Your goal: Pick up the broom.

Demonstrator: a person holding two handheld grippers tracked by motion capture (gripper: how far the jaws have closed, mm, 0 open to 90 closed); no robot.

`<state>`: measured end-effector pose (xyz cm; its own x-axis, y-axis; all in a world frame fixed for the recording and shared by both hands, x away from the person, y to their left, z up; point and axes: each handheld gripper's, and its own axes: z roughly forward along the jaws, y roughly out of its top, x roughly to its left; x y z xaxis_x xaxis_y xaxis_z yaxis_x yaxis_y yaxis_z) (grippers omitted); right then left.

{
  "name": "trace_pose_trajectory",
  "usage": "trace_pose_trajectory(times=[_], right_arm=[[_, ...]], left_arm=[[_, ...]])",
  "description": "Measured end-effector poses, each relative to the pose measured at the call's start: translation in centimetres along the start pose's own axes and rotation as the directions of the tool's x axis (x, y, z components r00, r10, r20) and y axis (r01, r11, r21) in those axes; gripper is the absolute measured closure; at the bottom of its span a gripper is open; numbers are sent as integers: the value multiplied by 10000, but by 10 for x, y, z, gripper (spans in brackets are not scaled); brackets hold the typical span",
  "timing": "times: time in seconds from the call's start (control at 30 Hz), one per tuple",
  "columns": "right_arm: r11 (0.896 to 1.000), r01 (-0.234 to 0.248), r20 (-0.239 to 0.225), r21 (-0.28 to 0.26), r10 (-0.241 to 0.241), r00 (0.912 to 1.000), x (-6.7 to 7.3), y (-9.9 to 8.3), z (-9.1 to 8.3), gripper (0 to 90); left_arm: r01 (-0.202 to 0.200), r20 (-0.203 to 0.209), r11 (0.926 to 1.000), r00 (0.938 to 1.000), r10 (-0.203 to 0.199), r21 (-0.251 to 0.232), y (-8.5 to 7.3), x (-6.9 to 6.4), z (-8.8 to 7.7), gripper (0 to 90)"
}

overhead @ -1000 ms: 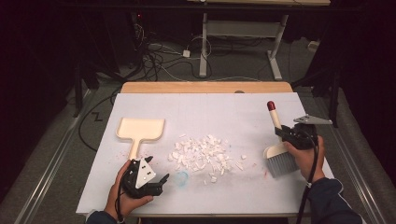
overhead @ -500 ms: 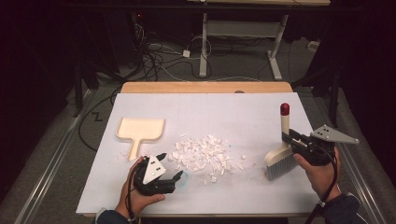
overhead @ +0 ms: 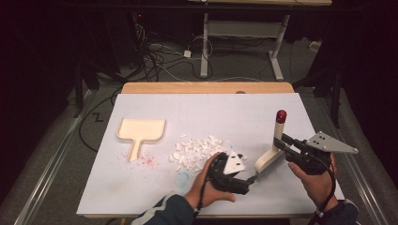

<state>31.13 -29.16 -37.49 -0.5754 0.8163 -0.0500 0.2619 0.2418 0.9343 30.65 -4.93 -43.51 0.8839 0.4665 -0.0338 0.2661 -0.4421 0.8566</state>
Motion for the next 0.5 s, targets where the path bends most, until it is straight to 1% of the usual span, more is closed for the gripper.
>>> trace_pose_trajectory(times=[0.03,0.07,0.1,0.13,0.17,0.2,0.23,0.27,0.3,0.33,0.37,0.4,0.43,0.47,0.5], right_arm=[[9998,194,-80,-13,-194,9998,6,2,-1,715],[9997,229,-123,-124,-231,9997,9,3,-2,715],[9995,289,-200,-96,-291,9994,12,4,-2,715],[9994,326,-235,-138,-329,9992,14,5,-3,715],[9990,354,-306,-269,-362,9989,18,6,-4,715],[9987,457,-341,-215,-465,9983,20,7,-5,715],[9984,526,-367,-216,-534,9979,23,8,-5,715],[9976,595,-379,-360,-609,9974,27,9,-6,715],[9967,725,-332,-366,-737,9967,31,11,-7,715],[9960,787,-304,-431,-801,9963,34,12,-8,714],[9955,793,-252,-514,-807,9964,37,13,-9,714],[9948,883,-264,-516,-898,9956,39,15,-9,714],[9948,883,-264,-516,-898,9956,39,15,-9,714],[9945,873,-298,-574,-891,9956,43,17,-10,713],[9945,832,-303,-630,-853,9959,44,17,-10,713]], left_arm=[[191,47,9998,9998,-190,-67,3,-2,10,269],[325,132,9992,9994,-322,-238,6,-6,20,278],[307,15,9992,9995,-307,-266,7,-7,21,298],[473,2,9979,9989,-474,-443,8,-7,21,325],[556,44,9971,9985,-555,-519,8,-6,21,334],[619,-39,9960,9981,-623,-640,9,-5,19,347],[657,-125,9950,9977,-668,-750,9,-4,17,381],[657,-125,9950,9977,-668,-750,9,-4,17,388],[772,19,9932,9970,-774,-876,10,-1,12,408],[736,-6,9928,9973,-740,-942,9,0,10,429],[719,89,9926,9974,-714,-980,9,0,7,475],[719,89,9926,9974,-714,-980,9,0,7,528],[669,173,9928,9977,-655,-989,9,1,5,528],[604,85,9923,9982,-598,-1083,9,2,0,595],[604,85,9923,9982,-598,-1083,9,2,0,610]])
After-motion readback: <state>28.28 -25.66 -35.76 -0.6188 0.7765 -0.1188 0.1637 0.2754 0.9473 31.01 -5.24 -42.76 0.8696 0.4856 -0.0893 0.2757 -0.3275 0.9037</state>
